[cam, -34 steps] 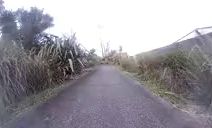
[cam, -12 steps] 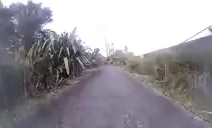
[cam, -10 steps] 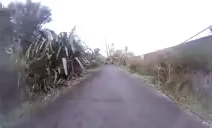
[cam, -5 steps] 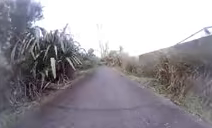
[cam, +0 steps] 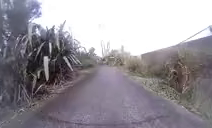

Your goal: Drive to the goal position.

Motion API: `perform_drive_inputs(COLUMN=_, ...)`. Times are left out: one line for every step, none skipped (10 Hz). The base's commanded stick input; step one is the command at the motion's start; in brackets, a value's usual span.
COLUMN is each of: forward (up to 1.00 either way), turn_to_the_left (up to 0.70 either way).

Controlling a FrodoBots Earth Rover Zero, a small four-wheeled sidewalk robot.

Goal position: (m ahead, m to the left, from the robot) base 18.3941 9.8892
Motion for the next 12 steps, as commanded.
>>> perform_drive_inputs(forward=0.7, turn_to_the_left=-0.18)
perform_drive_inputs(forward=0.7, turn_to_the_left=-0.29)
perform_drive_inputs(forward=0.7, turn_to_the_left=-0.35)
perform_drive_inputs(forward=0.7, turn_to_the_left=-0.35)
perform_drive_inputs(forward=0.7, turn_to_the_left=-0.35)
perform_drive_inputs(forward=0.7, turn_to_the_left=-0.35)
perform_drive_inputs(forward=0.7, turn_to_the_left=-0.35)
perform_drive_inputs(forward=0.7, turn_to_the_left=-0.35)
perform_drive_inputs(forward=0.7, turn_to_the_left=-0.35)
perform_drive_inputs(forward=0.7, turn_to_the_left=-0.35)
perform_drive_inputs(forward=0.7, turn_to_the_left=-0.35)
perform_drive_inputs(forward=0.7, turn_to_the_left=0.0)
